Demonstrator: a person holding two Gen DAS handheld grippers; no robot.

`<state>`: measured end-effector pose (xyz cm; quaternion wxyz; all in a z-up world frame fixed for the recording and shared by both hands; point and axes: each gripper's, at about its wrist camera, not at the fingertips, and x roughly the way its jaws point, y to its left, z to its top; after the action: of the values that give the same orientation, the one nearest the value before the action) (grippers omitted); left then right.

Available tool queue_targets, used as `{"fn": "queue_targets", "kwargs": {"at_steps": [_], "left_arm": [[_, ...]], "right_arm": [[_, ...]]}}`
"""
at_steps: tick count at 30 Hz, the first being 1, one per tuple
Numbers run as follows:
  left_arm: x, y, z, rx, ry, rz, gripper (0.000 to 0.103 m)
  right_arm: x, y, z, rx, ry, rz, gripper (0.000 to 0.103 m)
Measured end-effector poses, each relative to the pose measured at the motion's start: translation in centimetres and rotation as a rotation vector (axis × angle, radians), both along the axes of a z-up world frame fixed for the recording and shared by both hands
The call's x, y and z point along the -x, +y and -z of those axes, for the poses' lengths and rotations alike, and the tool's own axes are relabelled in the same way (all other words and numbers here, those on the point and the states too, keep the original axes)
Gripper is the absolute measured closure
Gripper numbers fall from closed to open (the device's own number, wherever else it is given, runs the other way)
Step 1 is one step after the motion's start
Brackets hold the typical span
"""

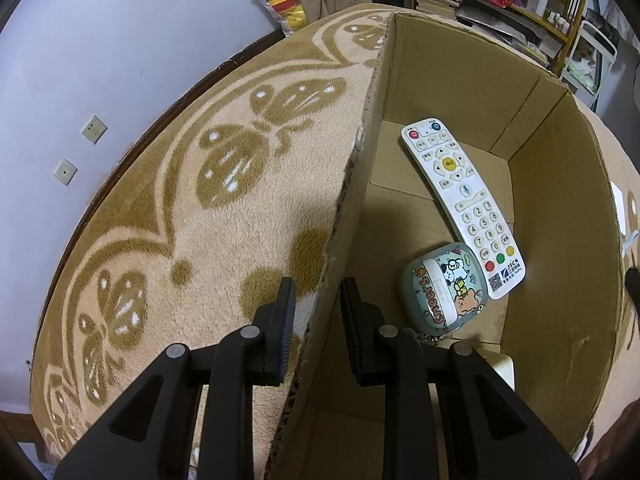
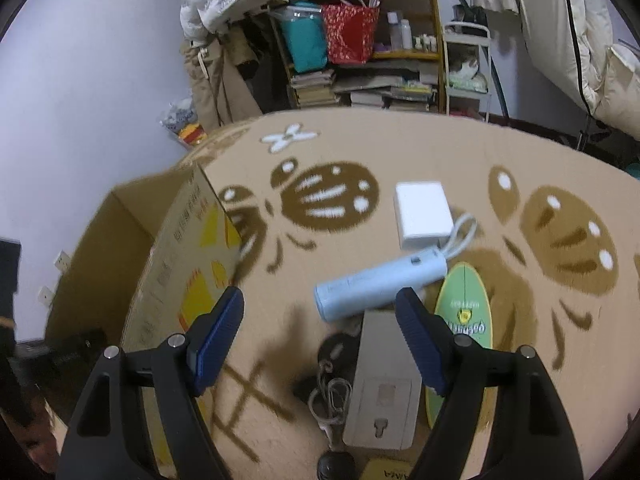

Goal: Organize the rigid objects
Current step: 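Return the right gripper toward the remaining items on the rug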

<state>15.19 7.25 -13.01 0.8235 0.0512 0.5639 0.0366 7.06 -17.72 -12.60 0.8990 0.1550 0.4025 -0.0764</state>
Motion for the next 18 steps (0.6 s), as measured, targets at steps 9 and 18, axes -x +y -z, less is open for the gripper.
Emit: {"fn": "queue_targets", "kwargs": {"at_steps": [9,18], "left_arm": [[0.1,0.0,0.1,-0.003,0.0,0.001,0.08],[0.0,0.0,0.1,-0.001,0.0,0.001,0.08]], "right_arm": [[-0.3,0.6,3.1,-0.05,0.094,-0.048,0.022],[-1.1,1.4,4.5,-0.128,0.159,-0.103,0.023]]}}
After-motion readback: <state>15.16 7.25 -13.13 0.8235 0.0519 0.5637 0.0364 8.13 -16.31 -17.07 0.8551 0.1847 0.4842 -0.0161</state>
